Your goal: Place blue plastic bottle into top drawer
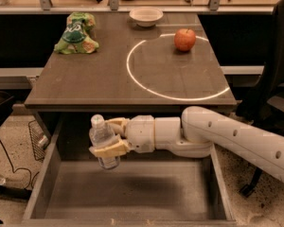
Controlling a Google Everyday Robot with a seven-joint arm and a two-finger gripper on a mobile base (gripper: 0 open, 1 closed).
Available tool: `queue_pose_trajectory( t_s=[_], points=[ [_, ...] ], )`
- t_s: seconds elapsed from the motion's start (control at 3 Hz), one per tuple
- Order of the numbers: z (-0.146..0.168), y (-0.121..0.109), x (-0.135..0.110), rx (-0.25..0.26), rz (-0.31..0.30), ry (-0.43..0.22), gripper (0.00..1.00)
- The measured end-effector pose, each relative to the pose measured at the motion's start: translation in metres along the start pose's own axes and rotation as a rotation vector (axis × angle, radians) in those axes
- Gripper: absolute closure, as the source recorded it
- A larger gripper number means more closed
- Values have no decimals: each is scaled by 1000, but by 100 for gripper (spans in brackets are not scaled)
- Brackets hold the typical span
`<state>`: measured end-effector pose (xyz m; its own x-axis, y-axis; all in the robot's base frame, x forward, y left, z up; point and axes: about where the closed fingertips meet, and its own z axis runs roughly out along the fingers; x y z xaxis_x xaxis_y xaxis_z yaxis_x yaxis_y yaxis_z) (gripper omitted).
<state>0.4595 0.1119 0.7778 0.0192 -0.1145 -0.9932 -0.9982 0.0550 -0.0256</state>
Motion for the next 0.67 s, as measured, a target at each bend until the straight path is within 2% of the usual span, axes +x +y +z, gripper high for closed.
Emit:
queue_pose_trajectory(
  t_s=[0.33, 0.67],
  points=[
    [-19, -4, -38, 4, 3, -3, 100],
    [-41, -10, -102, 36, -33, -10, 100]
  ],
)
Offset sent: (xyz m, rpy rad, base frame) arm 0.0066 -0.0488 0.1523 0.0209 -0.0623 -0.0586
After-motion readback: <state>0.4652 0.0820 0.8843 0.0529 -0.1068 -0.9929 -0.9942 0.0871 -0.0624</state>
